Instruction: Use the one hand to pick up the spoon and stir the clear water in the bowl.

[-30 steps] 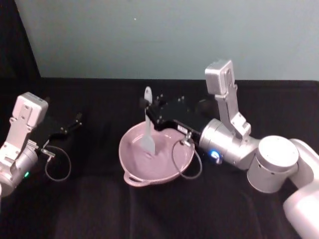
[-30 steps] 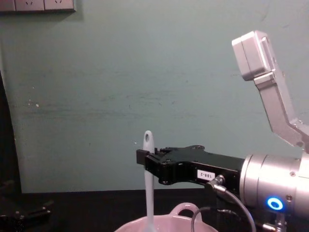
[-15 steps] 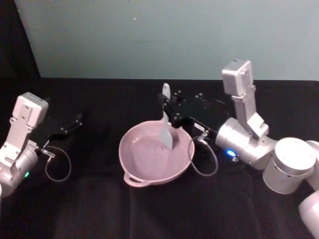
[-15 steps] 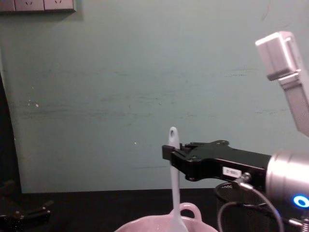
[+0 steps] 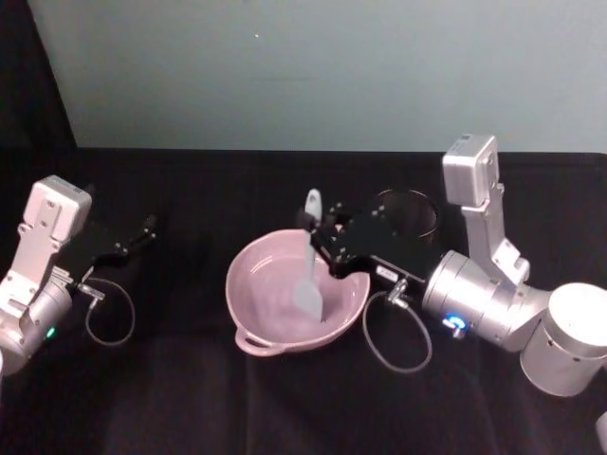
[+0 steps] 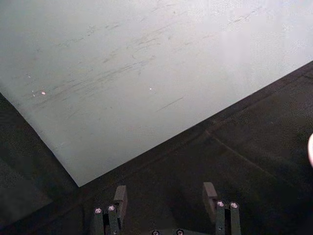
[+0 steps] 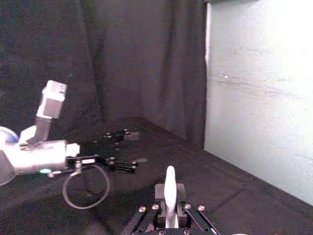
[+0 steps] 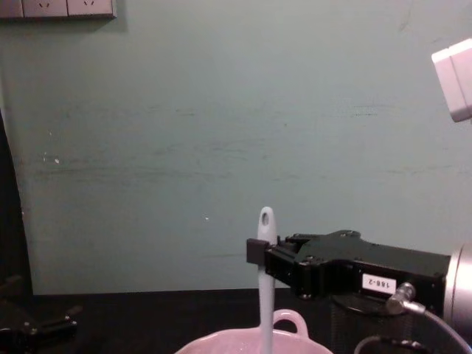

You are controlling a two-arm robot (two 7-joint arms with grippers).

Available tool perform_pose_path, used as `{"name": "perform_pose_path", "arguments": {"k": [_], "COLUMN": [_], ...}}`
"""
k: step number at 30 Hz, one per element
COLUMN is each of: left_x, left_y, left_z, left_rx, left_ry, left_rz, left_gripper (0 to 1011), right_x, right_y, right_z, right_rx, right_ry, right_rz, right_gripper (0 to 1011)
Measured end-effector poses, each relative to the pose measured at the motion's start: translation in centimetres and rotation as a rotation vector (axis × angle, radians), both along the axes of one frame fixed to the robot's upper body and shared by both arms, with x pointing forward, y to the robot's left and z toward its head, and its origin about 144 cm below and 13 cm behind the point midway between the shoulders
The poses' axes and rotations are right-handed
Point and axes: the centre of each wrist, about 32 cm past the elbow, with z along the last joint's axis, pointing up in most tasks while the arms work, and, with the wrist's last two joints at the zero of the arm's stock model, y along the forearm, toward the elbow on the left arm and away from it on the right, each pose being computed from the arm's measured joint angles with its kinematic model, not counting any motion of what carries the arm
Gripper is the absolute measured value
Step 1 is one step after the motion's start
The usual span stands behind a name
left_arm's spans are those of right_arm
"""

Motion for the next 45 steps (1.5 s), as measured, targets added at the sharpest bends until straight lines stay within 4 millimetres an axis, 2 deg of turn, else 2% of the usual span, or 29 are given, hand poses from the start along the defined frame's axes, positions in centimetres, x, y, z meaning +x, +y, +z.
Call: {"name": "perform_pose_path", "arguments": {"k": [9,24,36,45], "left_x": [0.0,0.0,0.0,0.0], "left_y": [0.0,0.0,0.0,0.0], "left_z": [0.0,0.0,0.0,0.0], "left_rx": [0.000,0.000,0.000,0.000], "left_ry": [0.000,0.000,0.000,0.000], "left_rz": [0.000,0.000,0.000,0.000], "left_gripper": [1011,1011,1011,1011], "right_x": [-0.3,1.5,2.4,1.9], "right_y": [1.5,3.7,2.7,1.9], "right_z": [-0.1,0.0,1.2,2.7], "right_rx": [0.005,0.024,0.073,0.109], "right_ry": [0.028,-0.010,-0.056,-0.081], "right_rz": [0.051,0.022,-0.050,-0.066], "right_gripper": [124,125,124,125]}}
